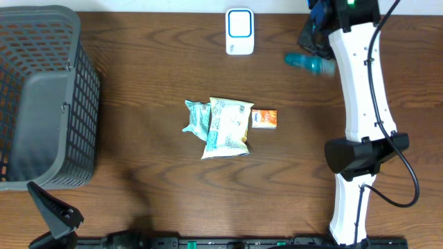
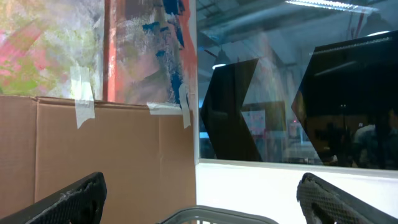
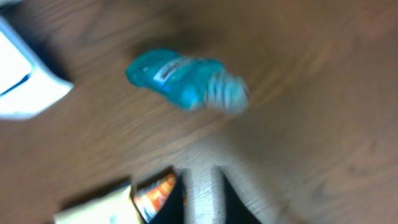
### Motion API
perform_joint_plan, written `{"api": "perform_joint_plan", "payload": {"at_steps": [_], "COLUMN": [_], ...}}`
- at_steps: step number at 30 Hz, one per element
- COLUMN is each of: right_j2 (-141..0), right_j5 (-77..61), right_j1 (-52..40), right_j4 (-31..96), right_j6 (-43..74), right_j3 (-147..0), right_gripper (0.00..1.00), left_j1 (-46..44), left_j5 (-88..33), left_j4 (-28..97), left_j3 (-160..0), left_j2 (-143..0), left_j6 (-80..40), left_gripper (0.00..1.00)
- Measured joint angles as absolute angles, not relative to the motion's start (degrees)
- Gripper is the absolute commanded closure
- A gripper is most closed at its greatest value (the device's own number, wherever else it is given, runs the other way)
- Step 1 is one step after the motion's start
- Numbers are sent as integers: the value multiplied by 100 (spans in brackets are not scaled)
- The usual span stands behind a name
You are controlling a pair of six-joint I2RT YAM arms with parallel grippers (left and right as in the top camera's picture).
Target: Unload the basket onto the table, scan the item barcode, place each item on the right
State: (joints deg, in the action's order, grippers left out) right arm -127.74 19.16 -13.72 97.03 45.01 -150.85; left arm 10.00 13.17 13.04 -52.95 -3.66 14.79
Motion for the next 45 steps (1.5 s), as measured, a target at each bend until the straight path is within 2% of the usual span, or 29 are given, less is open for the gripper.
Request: {"api": "perform_joint_plan", "payload": {"at_steps": [5,8,12,14,15,19,21,24,29,30,33,34,37,42,45], "right_j2": [-12776,-12776,-12776,-12776,-12776,-12776,-12776,-12776,-12776,-12776,-12776,-12776,-12776,-12779,-12779], "right_j5": [2270,2355,2429,2451,2451,2438,2383,2239,1658,1496,1160,1081,829,554,532], "right_j1": [-1372,-1372,-1372,-1367,-1356,-1234,-1068,-692,130,316,735,838,1015,996,967], "right_j4": [9644,9476,9240,9096,8991,8923,8914,8781,7725,7426,6600,6305,5415,3933,3479], "right_j6": [5787,6132,6410,6375,6289,6062,6062,6149,6254,6263,6283,6296,6326,6386,6479], "right_j3": [-13974,-13522,-13072,-13030,-13017,-13010,-12995,-12862,-12230,-12051,-11614,-11491,-11126,-10678,-10630], "right_gripper": [99,98,65,45,30,8,2,1,1,2,19,21,18,20,27], "left_j1": [1000,1000,1000,1000,1000,1000,1000,1000,1000,1000,1000,1000,1000,1000,1000], "left_j5": [1317,1317,1317,1317,1317,1317,1317,1317,1317,1317,1317,1317,1317,1317,1317], "left_j4": [1350,1352,1365,1387,1409,1485,1511,1573,1719,1761,1922,2001,2344,2720,2722], "left_j3": [-5295,-5295,-5295,-5295,-5295,-5295,-5295,-5295,-5295,-5295,-5295,-5295,-5293,-5286,-5282], "left_j2": [-366,-366,-366,-366,-366,-366,-366,-366,-366,-366,-366,-366,-368,-368,-368], "left_j6": [1479,1479,1479,1479,1479,1479,1479,1479,1479,1479,1479,1479,1479,1479,1479], "left_gripper": [2,2,2,2,2,2,2,2,2,2,2,2,2,2,2]}}
